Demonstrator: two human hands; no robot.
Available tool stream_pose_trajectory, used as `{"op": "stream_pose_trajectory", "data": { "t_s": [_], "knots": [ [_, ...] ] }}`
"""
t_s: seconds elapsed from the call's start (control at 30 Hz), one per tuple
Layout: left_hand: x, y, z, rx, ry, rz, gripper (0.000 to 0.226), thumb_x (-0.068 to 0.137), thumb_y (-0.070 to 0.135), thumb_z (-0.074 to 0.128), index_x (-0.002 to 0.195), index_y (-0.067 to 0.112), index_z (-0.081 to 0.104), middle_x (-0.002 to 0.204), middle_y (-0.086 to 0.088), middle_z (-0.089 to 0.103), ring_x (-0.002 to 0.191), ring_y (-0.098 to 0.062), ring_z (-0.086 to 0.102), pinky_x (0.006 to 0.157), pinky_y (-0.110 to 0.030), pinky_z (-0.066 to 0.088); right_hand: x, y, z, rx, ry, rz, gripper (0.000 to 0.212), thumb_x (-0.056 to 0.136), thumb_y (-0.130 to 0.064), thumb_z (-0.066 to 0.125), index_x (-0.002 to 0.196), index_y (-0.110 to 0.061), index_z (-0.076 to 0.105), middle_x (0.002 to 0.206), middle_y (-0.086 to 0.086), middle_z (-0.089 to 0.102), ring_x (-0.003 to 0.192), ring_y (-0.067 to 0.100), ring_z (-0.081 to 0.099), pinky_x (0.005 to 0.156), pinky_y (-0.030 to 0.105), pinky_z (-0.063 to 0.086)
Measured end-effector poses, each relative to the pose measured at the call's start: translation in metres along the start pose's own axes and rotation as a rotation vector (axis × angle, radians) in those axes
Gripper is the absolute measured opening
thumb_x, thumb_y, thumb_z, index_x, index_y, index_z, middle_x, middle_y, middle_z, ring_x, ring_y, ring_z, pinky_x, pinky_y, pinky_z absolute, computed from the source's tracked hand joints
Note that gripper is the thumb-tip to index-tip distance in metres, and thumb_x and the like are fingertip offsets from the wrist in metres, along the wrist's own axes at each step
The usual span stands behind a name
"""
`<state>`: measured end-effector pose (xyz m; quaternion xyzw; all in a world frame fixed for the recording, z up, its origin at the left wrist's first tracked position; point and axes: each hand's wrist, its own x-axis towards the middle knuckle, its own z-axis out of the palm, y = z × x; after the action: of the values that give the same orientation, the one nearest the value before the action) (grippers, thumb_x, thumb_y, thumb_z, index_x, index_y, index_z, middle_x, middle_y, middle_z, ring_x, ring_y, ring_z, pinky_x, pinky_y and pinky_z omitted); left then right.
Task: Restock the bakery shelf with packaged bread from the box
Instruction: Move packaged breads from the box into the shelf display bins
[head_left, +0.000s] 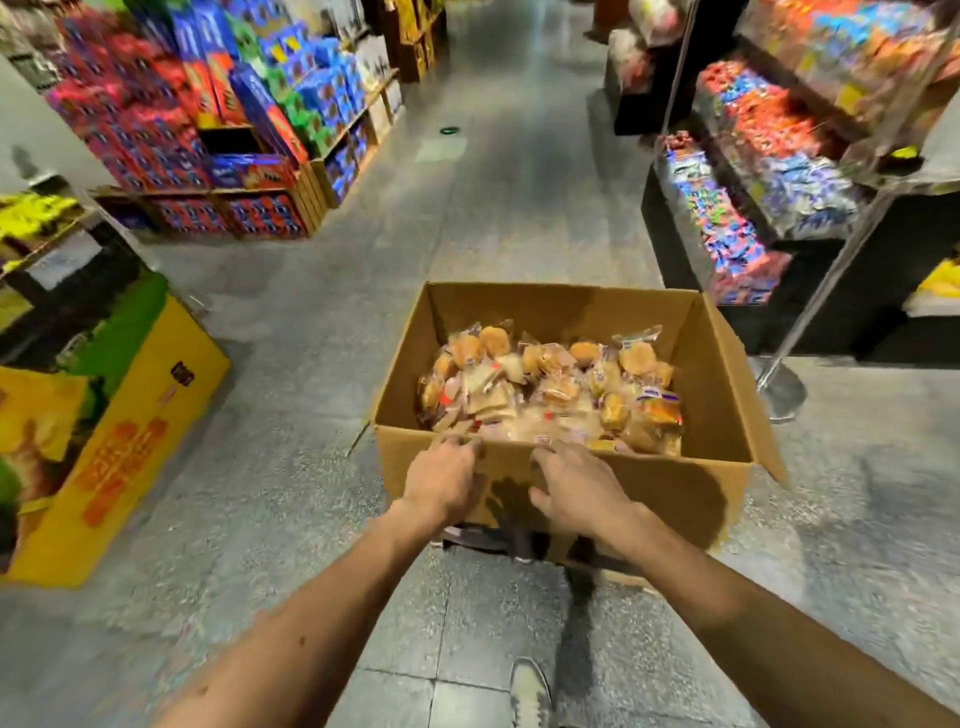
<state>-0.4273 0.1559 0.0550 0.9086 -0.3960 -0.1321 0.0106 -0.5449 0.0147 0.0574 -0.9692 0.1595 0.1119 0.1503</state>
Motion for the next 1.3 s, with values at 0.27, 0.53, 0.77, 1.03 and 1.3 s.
{"op": "stream_pose_trajectory", "data": {
  "t_s": [0.27,0.53,0.77,1.03,1.3],
  "knots": [
    [0.133,-0.069,0.021,-0.121,-0.087,-0.061,0.026,0.097,0.018,0.044,0.119,0.016,0.058,0.122,-0.012,0.063,0.109,-0.035,0.061,0.086,-0.043,0.049,0.152,0.022,0.014,0.156,-0.111,0.132,0.029,0.099,-0.028,0.053,0.124,-0.015,0.058,0.125,0.010,0.059,0.115,0.028,0.056,0.094,0.037,0.048],
    [0.242,-0.121,0.085,-0.144,-0.465,-0.139,0.035,0.098,0.020,0.051,0.132,0.013,0.051,0.130,-0.016,0.059,0.121,-0.033,0.059,0.101,-0.039,0.047,0.240,0.051,0.058,0.146,-0.432,0.314,0.034,0.099,-0.035,0.052,0.127,-0.016,0.060,0.132,0.010,0.060,0.124,0.029,0.052,0.107,0.039,0.037],
    [0.286,-0.147,0.142,-0.196,-0.765,-0.222,0.127,0.072,0.038,0.085,0.157,0.029,-0.010,0.161,-0.016,0.004,0.143,-0.042,0.027,0.113,-0.048,0.035,0.295,0.059,0.118,0.537,-0.614,0.594,0.026,0.095,-0.023,0.060,0.115,-0.006,0.060,0.101,0.009,0.066,0.087,0.021,0.062,0.071,0.026,0.046],
    [0.295,-0.149,0.177,-0.115,-0.871,-0.156,0.139,0.067,0.034,0.090,0.155,0.028,-0.018,0.157,-0.027,0.005,0.143,-0.046,0.024,0.107,-0.056,0.037,0.316,0.064,0.171,0.709,-0.752,0.732,0.083,0.082,-0.034,0.078,0.145,-0.004,0.032,0.123,0.009,0.061,0.103,0.022,0.057,0.085,0.030,0.051],
    [0.299,-0.148,0.184,-0.036,-0.775,-0.155,0.102,0.090,0.010,0.065,0.157,0.029,-0.010,0.153,-0.028,0.017,0.137,-0.047,0.034,0.099,-0.048,0.046,0.309,0.076,0.201,0.721,-0.668,1.042,0.124,0.077,-0.069,0.067,0.155,-0.007,-0.009,0.155,0.018,0.035,0.140,0.038,0.035,0.115,0.047,0.032]
  ]
}}
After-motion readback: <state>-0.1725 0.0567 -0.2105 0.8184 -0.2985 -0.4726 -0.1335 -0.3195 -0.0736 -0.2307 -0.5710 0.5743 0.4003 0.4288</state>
